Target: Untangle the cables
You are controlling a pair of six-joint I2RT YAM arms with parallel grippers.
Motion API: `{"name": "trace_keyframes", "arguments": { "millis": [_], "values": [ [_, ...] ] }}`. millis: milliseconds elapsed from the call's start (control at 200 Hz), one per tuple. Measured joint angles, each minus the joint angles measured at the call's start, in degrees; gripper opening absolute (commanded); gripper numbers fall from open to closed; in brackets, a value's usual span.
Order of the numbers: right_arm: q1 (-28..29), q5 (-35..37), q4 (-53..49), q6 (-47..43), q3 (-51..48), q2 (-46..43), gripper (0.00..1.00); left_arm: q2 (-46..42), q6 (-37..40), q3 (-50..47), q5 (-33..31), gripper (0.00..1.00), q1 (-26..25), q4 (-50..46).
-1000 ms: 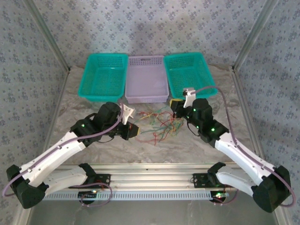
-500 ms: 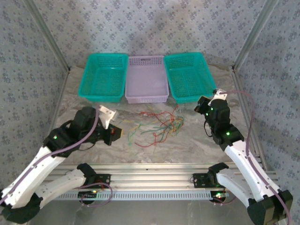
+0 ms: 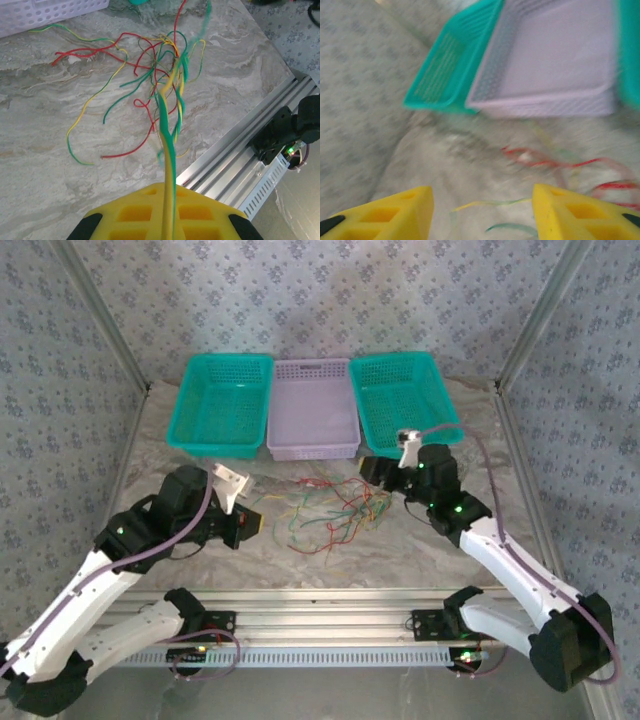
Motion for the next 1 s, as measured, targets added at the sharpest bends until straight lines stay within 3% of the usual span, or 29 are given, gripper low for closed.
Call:
{"name": "trace_keyframes", "arguments": {
  "millis": [365, 500, 740, 999],
  "values": [
    [9.42, -5.35, 10.54, 11.76, 0.33, 5.79, 0.76, 4.7, 0.61, -0.02, 0.52, 0.0, 0.0, 6.32],
    [9.6, -3.34, 6.84, 12.81, 0.44, 4.79, 0.78, 5.03, 0.98, -0.02, -1.01, 0.0, 0.0, 7.63],
    [10.01, 8.59, -7.61, 7.78, 5.62, -5.86, 0.81, 5.05, 1.05, -1.46, -6.01, 0.0, -0.55, 10.86],
    [10.01, 7.87, -6.08, 11.91, 1.18, -4.87, 0.82, 6.95, 1.01, -1.84, -8.35, 0.0, -1.46, 15.23]
  ]
}}
